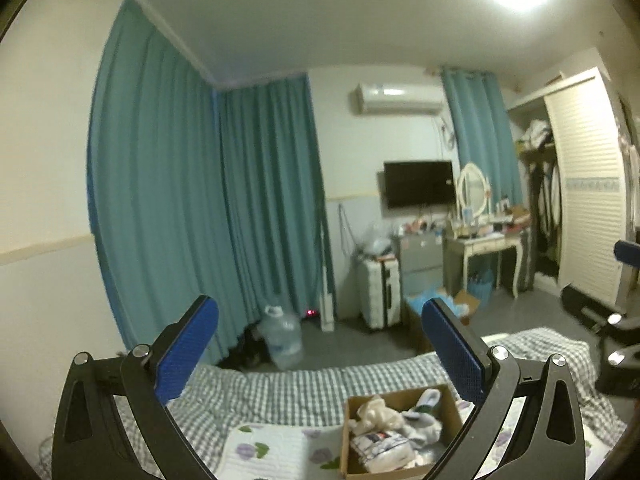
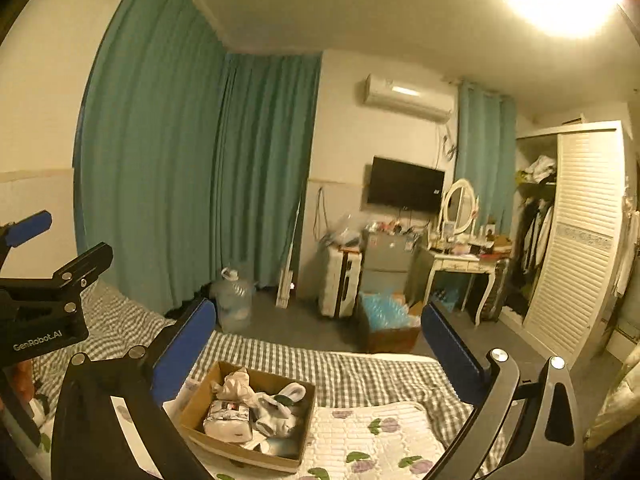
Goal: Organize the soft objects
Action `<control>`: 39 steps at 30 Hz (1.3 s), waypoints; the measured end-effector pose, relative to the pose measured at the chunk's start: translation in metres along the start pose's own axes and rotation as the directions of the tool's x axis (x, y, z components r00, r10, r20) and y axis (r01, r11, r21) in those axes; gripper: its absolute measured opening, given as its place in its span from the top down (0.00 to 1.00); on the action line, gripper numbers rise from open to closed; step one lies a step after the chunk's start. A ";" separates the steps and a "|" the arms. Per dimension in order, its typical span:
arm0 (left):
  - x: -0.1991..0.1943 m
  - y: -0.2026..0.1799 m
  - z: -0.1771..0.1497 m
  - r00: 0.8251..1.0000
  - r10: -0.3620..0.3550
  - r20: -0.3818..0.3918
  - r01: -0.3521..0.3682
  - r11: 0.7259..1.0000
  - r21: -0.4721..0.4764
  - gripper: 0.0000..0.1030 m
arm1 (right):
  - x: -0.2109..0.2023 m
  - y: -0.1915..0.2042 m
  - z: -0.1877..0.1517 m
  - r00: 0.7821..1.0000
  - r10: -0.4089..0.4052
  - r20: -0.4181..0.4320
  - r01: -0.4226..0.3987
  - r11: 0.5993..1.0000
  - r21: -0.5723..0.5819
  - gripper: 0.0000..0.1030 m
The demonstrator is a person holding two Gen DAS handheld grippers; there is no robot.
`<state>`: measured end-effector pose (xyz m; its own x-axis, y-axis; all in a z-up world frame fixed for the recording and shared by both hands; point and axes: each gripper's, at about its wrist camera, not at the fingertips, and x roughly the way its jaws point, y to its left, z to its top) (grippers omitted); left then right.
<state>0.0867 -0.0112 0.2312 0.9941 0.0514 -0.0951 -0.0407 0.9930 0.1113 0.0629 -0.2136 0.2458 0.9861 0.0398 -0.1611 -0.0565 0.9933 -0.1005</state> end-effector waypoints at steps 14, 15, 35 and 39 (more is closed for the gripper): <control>-0.051 0.013 -0.106 0.998 -0.053 0.028 0.056 0.992 -0.110 0.00 | -0.030 0.000 -0.129 0.993 0.113 0.032 -0.117 0.984 0.132 0.00; -0.046 0.011 -0.118 0.998 -0.055 0.011 0.056 0.993 -0.106 0.00 | -0.025 0.001 -0.147 0.994 0.101 0.028 -0.105 0.983 0.149 0.00; -0.013 -0.012 -0.222 0.981 -0.046 -0.186 0.028 0.995 -0.098 0.00 | 0.042 0.033 -0.243 0.976 0.111 -0.188 -0.087 0.987 0.134 0.00; -0.015 -0.012 -0.223 0.980 -0.049 -0.192 0.030 0.995 -0.097 0.00 | 0.040 0.035 -0.242 0.978 0.104 -0.180 -0.082 0.989 0.126 0.00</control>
<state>0.0503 0.0004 0.0103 0.9572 0.0225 -0.2885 -0.0199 0.9997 0.0120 0.0628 -0.2034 -0.0018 0.9305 0.1231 -0.3450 -0.1173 0.9924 0.0379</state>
